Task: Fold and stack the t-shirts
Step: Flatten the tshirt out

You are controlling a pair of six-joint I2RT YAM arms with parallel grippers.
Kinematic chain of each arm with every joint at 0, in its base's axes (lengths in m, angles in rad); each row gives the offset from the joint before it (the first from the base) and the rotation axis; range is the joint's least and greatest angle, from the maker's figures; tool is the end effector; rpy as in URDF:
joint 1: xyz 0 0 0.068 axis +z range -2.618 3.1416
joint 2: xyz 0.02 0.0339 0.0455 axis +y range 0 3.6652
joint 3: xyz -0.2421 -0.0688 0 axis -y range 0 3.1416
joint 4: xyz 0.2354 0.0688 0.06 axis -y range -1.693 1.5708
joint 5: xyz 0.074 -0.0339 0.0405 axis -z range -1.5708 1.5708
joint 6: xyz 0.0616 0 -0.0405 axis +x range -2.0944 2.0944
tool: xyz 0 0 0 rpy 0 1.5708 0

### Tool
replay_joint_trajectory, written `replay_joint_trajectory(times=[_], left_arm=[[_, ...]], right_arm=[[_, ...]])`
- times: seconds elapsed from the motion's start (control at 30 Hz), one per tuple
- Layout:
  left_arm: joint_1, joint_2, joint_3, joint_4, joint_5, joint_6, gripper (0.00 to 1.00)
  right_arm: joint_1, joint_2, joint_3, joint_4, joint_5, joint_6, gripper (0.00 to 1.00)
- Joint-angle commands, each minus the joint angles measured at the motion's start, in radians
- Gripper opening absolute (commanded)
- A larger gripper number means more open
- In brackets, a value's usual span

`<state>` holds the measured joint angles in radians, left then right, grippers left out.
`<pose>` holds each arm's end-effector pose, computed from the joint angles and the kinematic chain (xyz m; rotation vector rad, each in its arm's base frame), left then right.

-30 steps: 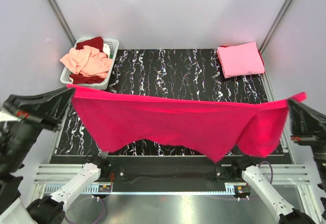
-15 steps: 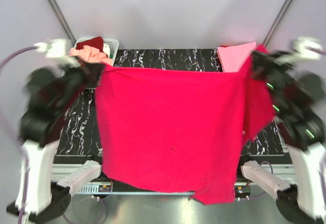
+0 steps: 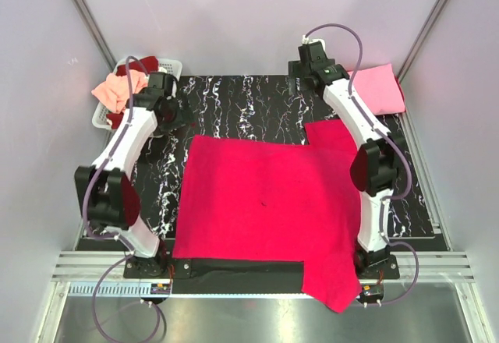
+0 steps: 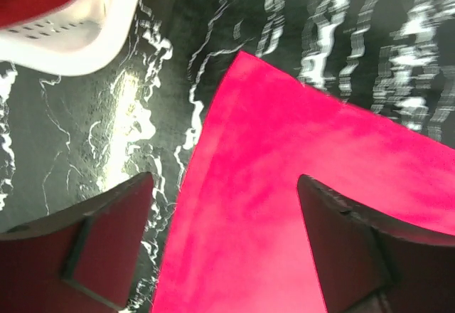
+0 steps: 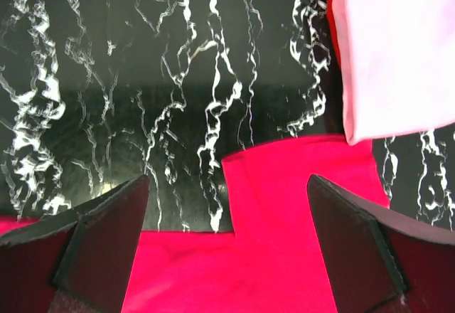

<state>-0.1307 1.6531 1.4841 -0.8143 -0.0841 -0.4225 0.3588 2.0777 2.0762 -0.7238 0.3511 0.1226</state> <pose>0.3547 -0.0414 0.2616 -0.4032 2.5203 -0.1075 0.4491 0.1458 0.2973 -0.0864 2.2456 -0.1457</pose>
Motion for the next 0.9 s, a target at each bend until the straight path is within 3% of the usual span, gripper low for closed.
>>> replay_joint_trajectory(times=[0.0,0.17,0.37,0.57,0.87], left_arm=[[-0.010,-0.199,0.027,0.046,-0.005,-0.012,0.90],[-0.027,-0.346,-0.206,0.098,0.010,-0.044,0.90],[-0.050,-0.441,-0.519,0.259,0.044,-0.107,0.89],[-0.093,-0.365,-0.650,0.401,0.078,-0.163,0.87],[-0.107,-0.224,-0.711,0.501,0.087,-0.222,0.84]], right_arm=[[-0.003,-0.249,-0.113,0.013,-0.030,0.035,1.00],[-0.006,-0.467,-0.442,0.067,0.005,0.101,1.00],[-0.056,-0.498,-0.691,0.089,-0.053,0.152,1.00],[-0.129,-0.315,-0.644,0.073,-0.110,0.158,1.00],[-0.135,0.028,-0.400,0.046,-0.182,0.130,1.00]])
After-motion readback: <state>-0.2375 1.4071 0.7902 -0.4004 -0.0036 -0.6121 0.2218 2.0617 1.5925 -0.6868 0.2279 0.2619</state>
